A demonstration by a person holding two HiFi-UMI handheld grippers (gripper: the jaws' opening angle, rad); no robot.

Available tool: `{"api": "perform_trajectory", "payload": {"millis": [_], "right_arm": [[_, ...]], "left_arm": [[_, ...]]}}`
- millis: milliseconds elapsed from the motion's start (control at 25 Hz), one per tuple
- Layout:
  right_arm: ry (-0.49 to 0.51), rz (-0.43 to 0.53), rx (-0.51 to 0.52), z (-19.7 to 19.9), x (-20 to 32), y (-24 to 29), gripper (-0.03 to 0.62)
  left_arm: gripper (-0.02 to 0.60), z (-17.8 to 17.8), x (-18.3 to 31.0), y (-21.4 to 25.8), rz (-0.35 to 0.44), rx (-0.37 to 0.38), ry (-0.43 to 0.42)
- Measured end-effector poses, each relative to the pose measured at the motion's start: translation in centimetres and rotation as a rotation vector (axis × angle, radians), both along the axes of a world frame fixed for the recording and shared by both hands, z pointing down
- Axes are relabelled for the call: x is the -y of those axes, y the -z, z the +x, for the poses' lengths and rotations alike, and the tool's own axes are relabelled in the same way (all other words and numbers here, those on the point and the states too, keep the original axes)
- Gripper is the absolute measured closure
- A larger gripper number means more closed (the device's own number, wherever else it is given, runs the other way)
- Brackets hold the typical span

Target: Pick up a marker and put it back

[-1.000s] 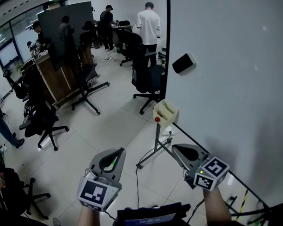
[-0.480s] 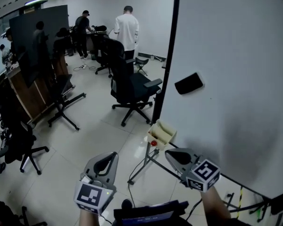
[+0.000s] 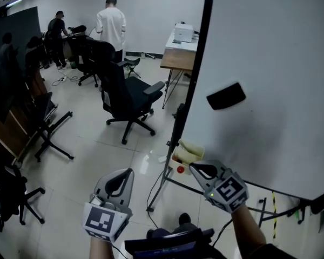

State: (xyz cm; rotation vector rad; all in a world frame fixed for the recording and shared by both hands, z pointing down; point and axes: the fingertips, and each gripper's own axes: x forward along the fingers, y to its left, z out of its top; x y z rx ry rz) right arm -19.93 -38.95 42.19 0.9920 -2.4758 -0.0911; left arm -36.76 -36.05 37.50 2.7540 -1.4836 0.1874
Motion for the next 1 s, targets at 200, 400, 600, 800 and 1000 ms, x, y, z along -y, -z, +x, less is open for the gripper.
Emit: {"api": "perform_trajectory", "payload": {"millis": [200,400,600,800,1000], "right_arm": [[-0.030,-0.029,-0.042,0.7,2.5,-1.6,0.576],[-0.015,-0.035,-0.070,0.6,6.3,-3.4,0.572],[-0.023,-0.070,-0.045,0.4,9.5,-5.0,0.499],[-0.039,-0.081,-0.031,0.1,11.4,-6.0,0.433],[-0.072,-0.118,-0.088,-0.4,13.2,-7.8,0.356]], "left_arm": [[0.581,0.2,1.5,-1.1,-0.028,-0.013,0.002],[0.581,0.2,4.4,-2.4,-0.049,-0.003,0.025],[0.581,0.8,7.1,-3.8,-0.083,0.015,0.036],[0.581,1.8,8.9,-4.7,-0.106,0.016,0.032],[0.581,1.6,9.6,-5.6,-0.132,-0.001,0.026]]}}
